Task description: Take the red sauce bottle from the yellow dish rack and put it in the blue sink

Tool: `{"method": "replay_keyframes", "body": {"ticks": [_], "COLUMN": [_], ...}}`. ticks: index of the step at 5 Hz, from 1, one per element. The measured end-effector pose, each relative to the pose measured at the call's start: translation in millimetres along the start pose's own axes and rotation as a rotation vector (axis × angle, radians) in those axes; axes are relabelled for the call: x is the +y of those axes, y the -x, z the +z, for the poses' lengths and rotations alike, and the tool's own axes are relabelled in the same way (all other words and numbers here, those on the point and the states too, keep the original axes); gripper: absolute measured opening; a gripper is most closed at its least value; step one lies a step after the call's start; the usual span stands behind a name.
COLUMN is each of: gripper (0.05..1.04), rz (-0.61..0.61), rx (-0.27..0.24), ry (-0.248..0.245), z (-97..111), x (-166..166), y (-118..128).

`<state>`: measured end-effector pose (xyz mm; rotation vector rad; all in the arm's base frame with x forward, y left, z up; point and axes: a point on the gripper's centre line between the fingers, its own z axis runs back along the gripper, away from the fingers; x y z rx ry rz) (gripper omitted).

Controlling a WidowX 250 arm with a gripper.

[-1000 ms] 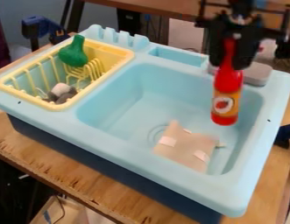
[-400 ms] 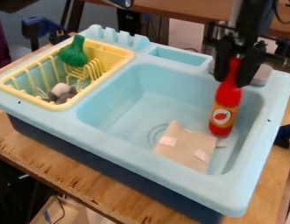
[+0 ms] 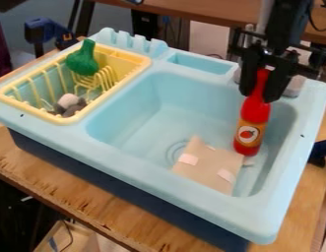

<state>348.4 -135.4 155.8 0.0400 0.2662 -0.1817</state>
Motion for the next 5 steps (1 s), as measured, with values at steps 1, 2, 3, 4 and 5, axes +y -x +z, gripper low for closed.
{"method": "replay_keyframes", "body": {"ticks": [1, 2, 3, 4, 5], "gripper": [0.718, 0.976, 1.003, 1.000, 1.000], "rz": [-0.019, 0.003, 0.049, 0.092, 0.106], "rx": [-0.008, -0.019, -0.144, -0.214, -0.206], "ry": [-0.002, -0.021, -0.022, -0.055, -0.077], "z": [-2.1, 3.2, 40.6, 57.9, 57.4], "x": [-7.3, -6.6, -0.9, 1.1, 9.8], "y": [-0.4, 3.0, 21.8, 53.5, 91.3]}}
